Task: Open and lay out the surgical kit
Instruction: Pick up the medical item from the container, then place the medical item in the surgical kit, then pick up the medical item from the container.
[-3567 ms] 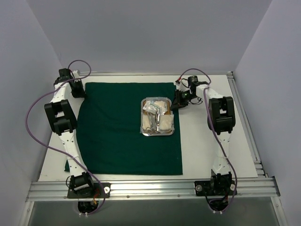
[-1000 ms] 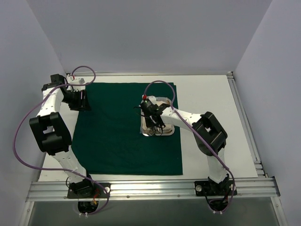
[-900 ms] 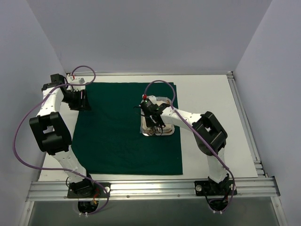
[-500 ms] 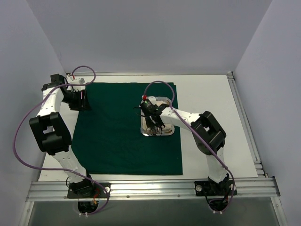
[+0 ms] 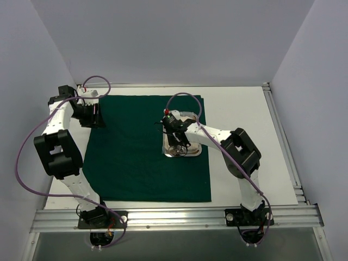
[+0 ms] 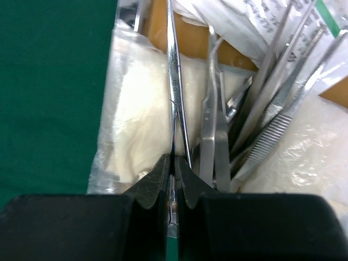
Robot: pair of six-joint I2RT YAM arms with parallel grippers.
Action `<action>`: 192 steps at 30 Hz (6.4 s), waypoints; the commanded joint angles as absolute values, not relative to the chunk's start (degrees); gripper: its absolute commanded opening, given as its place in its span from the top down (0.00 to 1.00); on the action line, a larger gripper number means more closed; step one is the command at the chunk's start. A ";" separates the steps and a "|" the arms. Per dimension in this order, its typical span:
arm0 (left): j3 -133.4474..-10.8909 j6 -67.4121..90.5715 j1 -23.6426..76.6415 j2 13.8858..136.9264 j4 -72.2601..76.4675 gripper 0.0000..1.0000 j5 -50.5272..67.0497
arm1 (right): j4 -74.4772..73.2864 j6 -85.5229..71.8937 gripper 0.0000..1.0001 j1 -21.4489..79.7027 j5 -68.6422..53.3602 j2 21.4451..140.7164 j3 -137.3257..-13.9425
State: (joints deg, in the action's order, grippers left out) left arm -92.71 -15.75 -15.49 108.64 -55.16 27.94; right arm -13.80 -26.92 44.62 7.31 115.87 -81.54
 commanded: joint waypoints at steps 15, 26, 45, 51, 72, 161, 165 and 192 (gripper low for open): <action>-94.04 -17.31 -15.56 105.29 -56.42 0.42 31.11 | 4.12 -32.52 1.00 38.94 -6.23 107.31 -75.41; -93.08 -17.66 -16.00 104.59 -56.60 0.42 31.46 | 15.90 -45.94 1.00 46.74 7.70 112.14 -83.21; -90.44 -21.18 -17.58 103.97 -57.48 0.42 31.90 | 0.62 -58.88 1.00 60.03 28.74 143.78 -120.76; -89.82 -21.44 -17.58 104.33 -57.57 0.42 32.26 | -2.72 -56.25 1.00 59.77 30.41 151.43 -130.59; -91.32 -21.71 -17.75 105.21 -58.80 0.42 31.90 | 5.18 -55.73 0.80 59.41 30.93 146.87 -126.74; -92.72 -22.15 -5.36 104.42 -62.75 0.44 31.47 | -2.10 -37.17 1.00 43.51 13.89 103.18 -75.41; -93.16 -21.88 -5.19 104.07 -63.54 0.44 31.82 | -3.69 -37.71 1.00 42.80 12.66 102.49 -75.24; -99.75 -19.61 16.33 111.09 -58.01 0.43 38.76 | 13.43 -31.55 1.00 32.88 -7.55 93.78 -58.54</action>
